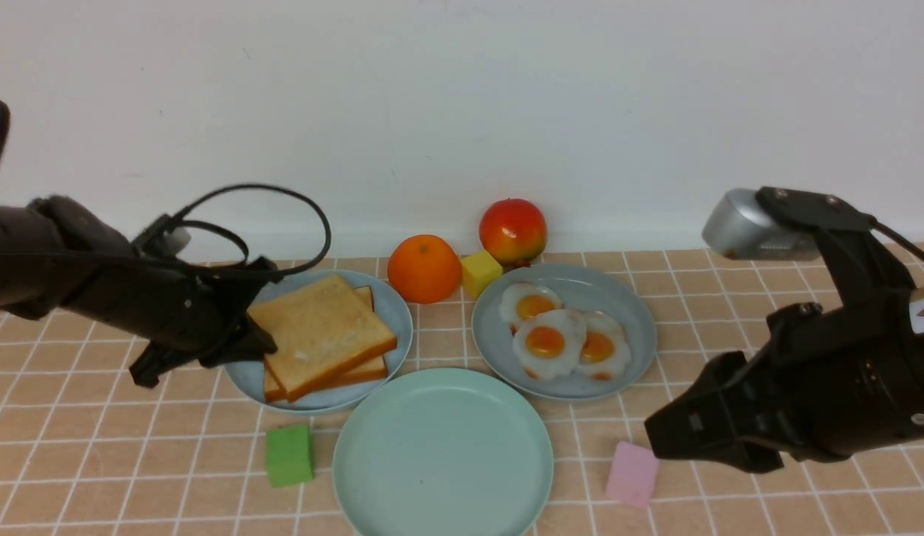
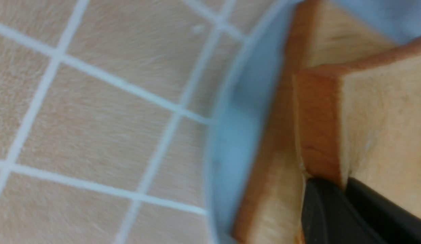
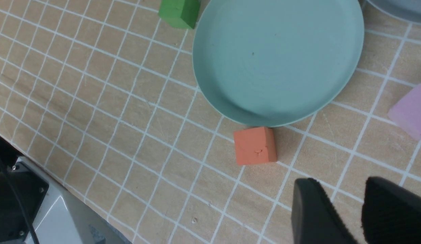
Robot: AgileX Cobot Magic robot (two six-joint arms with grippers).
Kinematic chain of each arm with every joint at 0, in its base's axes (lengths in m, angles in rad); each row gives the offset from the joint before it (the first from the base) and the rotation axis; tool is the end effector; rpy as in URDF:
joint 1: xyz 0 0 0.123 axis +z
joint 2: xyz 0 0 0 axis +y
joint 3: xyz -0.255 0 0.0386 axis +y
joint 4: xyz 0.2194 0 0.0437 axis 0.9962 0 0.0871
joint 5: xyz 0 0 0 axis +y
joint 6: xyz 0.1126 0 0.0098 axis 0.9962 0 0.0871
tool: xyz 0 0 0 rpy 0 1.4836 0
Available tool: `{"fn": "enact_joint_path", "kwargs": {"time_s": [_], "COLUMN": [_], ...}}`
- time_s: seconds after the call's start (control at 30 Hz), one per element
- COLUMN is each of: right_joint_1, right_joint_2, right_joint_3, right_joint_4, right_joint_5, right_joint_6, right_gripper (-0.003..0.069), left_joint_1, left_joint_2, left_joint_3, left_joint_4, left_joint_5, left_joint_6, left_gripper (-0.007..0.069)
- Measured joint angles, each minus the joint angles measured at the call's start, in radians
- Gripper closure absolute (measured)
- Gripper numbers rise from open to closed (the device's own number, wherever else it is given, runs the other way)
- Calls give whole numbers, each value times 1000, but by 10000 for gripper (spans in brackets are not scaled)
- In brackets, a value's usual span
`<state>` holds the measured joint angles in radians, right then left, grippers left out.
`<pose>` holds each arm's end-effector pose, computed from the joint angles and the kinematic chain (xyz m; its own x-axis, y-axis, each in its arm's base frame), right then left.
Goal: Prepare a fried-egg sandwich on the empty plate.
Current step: Use the left arm to grab a slice of bread, then use the left arm to put a slice of bread into the empty plate in the middle
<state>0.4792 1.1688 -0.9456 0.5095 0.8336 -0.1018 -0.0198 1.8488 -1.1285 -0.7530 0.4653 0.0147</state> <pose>0.1806 0.1398 0.2841 -0.8332 -0.1653 -0.5277 -0.4307 0.7924 0.4318 0.3596 -0.0418 0.1561 -0.7651 -0.5853 -0.2683 -0.3788 0.7462 -0.5474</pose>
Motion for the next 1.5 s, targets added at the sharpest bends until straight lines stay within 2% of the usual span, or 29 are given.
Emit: {"fn": "enact_joint_path", "kwargs": {"time_s": [0.17,0.33,0.43,0.57,0.67,0.77,0.97,1.1,1.3,1.4,1.5], "right_joint_1": [0,0,0,0,0,0,0,0,0,0,0], "right_joint_2": [0,0,0,0,0,0,0,0,0,0,0], "right_joint_3": [0,0,1,1,1,1,1,1,1,1,1], "right_joint_4": [-9,-20,-27,-30,-30,-30,-32,-33,-33,-35,-54], "right_joint_5": [2,3,4,4,5,6,7,7,7,7,6], "right_joint_6": [0,0,0,0,0,0,0,0,0,0,2], "right_gripper": [419,419,419,418,418,418,418,418,418,418,418], "left_joint_1": [0,-15,-91,-190,-263,-290,-292,-292,-292,-292,-292], "left_joint_2": [-106,-191,-196,-182,-141,-94,-50,-33,2,7,7], "left_joint_3": [1,1,2,2,2,2,2,2,2,2,2], "left_joint_4": [7,11,17,21,21,35,101,97,94,94,106], "left_joint_5": [35,166,274,312,304,302,265,218,229,233,232], "left_joint_6": [3,76,180,214,209,190,124,113,109,98,68], "left_gripper": [615,615,615,615,615,615,615,615,610,599,547]}}
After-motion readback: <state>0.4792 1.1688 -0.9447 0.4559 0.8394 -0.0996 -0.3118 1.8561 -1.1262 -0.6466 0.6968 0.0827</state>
